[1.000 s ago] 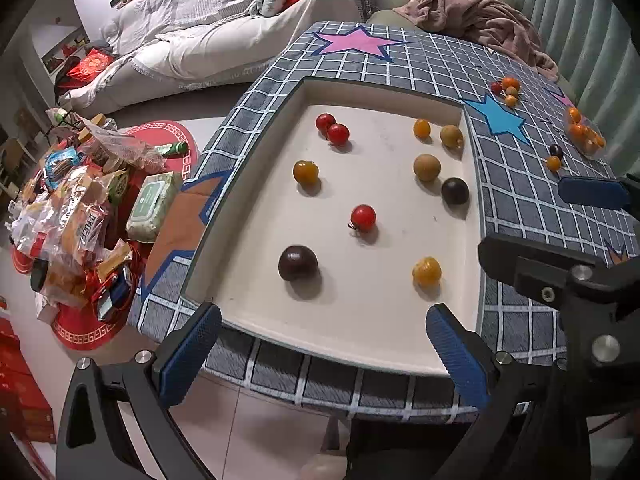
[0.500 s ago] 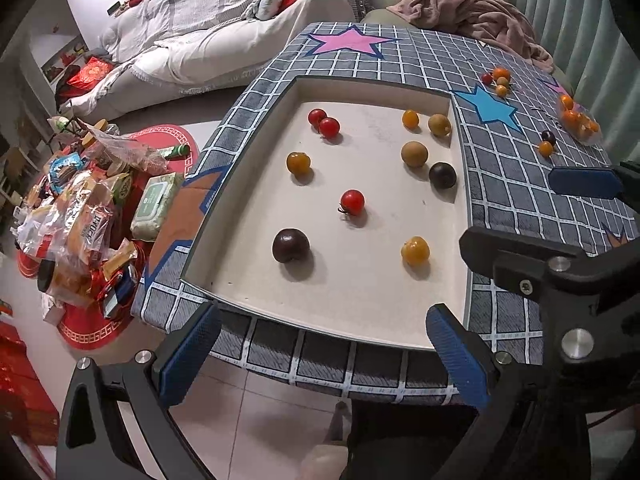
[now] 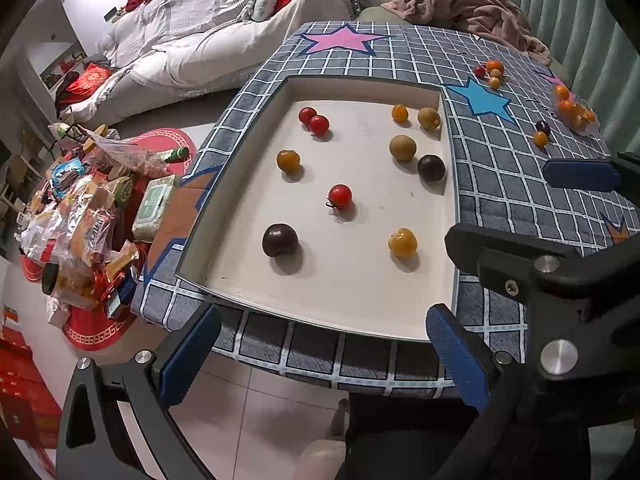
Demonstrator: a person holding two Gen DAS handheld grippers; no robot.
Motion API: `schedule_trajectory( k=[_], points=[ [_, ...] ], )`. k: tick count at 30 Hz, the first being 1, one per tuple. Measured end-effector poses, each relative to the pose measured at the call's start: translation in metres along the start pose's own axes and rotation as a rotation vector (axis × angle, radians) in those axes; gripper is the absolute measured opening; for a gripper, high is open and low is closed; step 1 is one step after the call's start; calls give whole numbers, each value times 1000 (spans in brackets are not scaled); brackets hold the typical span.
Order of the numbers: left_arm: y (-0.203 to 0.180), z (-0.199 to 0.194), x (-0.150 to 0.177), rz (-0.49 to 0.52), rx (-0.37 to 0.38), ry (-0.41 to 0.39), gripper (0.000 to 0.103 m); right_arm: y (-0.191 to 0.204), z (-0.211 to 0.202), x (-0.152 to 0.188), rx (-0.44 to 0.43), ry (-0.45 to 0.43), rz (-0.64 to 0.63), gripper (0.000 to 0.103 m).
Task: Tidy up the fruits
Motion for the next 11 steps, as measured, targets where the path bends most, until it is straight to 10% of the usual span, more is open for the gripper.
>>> schedule_trajectory(
  k=[11],
  points=[
    [-9,-5,-1,32,-9,-23,103,-4,-2,4,-8,-6,13,103]
  ],
)
Point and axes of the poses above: each gripper's, at about its wrist camera, not at the fingertips, and z roughly the way its jaws point, y to its left, x to its underside, the point moved 10 cm from there along z, roughly the way its jaws point, and after that the axes turned 11 degrees about x, right-handed, at the moved point
